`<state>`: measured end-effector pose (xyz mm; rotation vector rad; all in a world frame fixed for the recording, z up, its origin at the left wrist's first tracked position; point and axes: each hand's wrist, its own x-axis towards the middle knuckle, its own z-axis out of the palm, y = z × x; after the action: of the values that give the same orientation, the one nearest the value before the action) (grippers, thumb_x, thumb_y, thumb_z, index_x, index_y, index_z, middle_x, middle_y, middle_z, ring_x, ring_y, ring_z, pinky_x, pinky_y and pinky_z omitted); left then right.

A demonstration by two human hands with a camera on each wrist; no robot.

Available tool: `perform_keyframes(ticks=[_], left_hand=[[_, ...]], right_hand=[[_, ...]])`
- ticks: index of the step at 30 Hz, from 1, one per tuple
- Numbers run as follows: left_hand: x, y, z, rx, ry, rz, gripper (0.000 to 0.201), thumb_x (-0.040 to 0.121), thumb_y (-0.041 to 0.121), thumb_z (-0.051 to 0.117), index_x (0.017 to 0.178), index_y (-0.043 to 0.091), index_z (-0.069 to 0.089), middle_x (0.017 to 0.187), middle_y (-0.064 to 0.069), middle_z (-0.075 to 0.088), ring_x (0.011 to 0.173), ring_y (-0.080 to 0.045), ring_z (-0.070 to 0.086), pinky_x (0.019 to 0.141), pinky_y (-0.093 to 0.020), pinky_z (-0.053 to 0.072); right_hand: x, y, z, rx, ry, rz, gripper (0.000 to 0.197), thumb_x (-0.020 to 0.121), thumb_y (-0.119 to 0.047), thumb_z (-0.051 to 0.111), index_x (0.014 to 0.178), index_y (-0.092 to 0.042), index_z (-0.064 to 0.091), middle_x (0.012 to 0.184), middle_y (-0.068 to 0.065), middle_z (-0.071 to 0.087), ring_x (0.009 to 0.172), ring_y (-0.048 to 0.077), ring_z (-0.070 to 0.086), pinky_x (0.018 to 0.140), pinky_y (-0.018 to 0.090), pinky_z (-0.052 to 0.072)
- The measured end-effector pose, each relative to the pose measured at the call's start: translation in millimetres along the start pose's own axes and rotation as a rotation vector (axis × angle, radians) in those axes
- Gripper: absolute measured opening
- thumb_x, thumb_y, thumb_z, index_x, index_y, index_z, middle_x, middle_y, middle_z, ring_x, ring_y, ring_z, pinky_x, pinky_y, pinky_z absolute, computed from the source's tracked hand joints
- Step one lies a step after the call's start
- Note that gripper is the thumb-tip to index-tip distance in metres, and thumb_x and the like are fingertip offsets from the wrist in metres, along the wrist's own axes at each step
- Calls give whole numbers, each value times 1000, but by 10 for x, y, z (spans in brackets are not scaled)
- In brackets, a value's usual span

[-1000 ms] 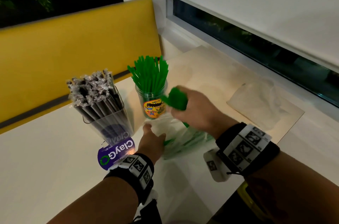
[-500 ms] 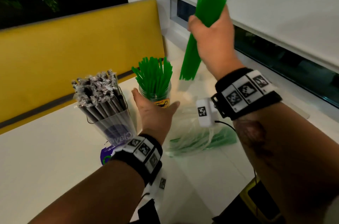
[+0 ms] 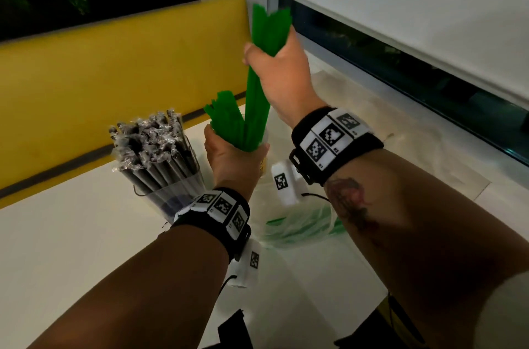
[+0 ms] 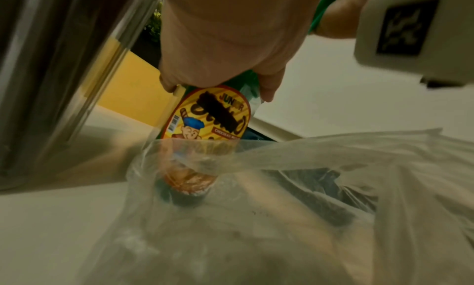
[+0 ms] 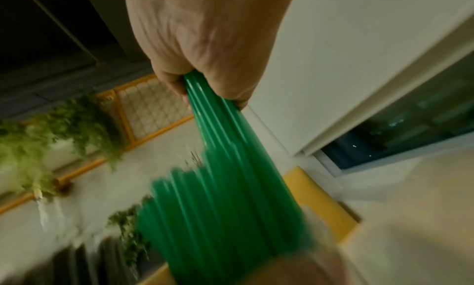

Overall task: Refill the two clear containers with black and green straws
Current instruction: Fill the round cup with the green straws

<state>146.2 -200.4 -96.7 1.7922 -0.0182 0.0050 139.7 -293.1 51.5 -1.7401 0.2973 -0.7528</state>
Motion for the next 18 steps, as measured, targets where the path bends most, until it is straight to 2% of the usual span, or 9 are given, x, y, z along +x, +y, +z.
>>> perform_keyframes(ticks=[3, 5, 7, 8, 10, 12, 14, 15, 18], left_hand=[[-13, -6, 46, 22, 2, 33, 111, 48, 41, 84, 141, 30, 25, 135, 3, 42, 125, -21, 47, 102, -46, 47], [-20, -15, 60, 49, 6, 47, 111, 48, 44, 84, 140, 30, 25, 136, 0, 41, 125, -23, 47, 100, -47, 49], [-4, -45, 51, 86, 28, 43, 109, 50, 46, 84, 140, 31, 25, 136, 1, 40, 126, -23, 46, 101, -47, 48], [0, -54, 39, 97, 31, 39, 110, 50, 46, 83, 140, 31, 24, 137, 1, 40, 127, -23, 45, 103, -47, 46], [-2, -62, 34, 116, 35, 31, 111, 50, 46, 82, 141, 30, 22, 139, 0, 39, 130, -23, 42, 106, -47, 44], [-14, -47, 36, 129, 48, 33, 111, 50, 46, 82, 142, 27, 24, 139, 0, 40, 131, -23, 40, 107, -47, 42], [-23, -30, 45, 140, 58, 36, 110, 52, 43, 83, 143, 24, 25, 140, -1, 40, 131, -24, 39, 107, -47, 41], [-24, -19, 42, 145, 59, 30, 110, 53, 42, 84, 144, 24, 24, 140, -2, 39, 132, -24, 39, 107, -47, 41], [-12, 4, 28, 152, 28, 21, 112, 53, 43, 83, 145, 23, 23, 142, -3, 38, 132, -24, 39, 107, -48, 41]], right_hand=[[-158, 364, 34, -82, -129, 123, 28, 91, -25, 66, 115, -18, 56, 94, -10, 67, 85, 2, 65, 77, 20, 54], [-244, 569, 70, -107, -231, 159, 35, 90, -37, 65, 117, -16, 56, 104, -3, 68, 95, 9, 65, 85, 30, 55], [-259, 644, 48, -153, -275, 121, 57, 82, -60, 62, 115, -13, 58, 113, 7, 65, 106, 18, 63, 95, 43, 53], [-258, 628, 22, -191, -280, 91, 73, 78, -69, 58, 123, -12, 55, 125, 10, 60, 117, 21, 58, 102, 44, 48], [-233, 501, -33, -250, -232, -47, 87, 83, -65, 53, 148, -10, 33, 152, 12, 37, 140, 22, 36, 116, 41, 32], [-188, 319, -74, -327, -162, -344, 75, 96, -44, 48, 154, -8, 17, 160, 13, 23, 148, 23, 22, 121, 43, 21], [-166, 199, -61, -524, -213, -582, 62, 103, -34, 38, 155, -7, 18, 162, 13, 20, 150, 26, 15, 123, 42, 10], [-175, 204, -41, -646, -327, -589, 57, 104, -34, 33, 155, -11, 19, 163, 10, 17, 151, 25, 12, 121, 39, 6], [-223, 360, -43, -863, -660, -342, 54, 107, -40, 25, 155, -17, 24, 163, 2, 21, 152, 21, 9, 123, 41, 8]])
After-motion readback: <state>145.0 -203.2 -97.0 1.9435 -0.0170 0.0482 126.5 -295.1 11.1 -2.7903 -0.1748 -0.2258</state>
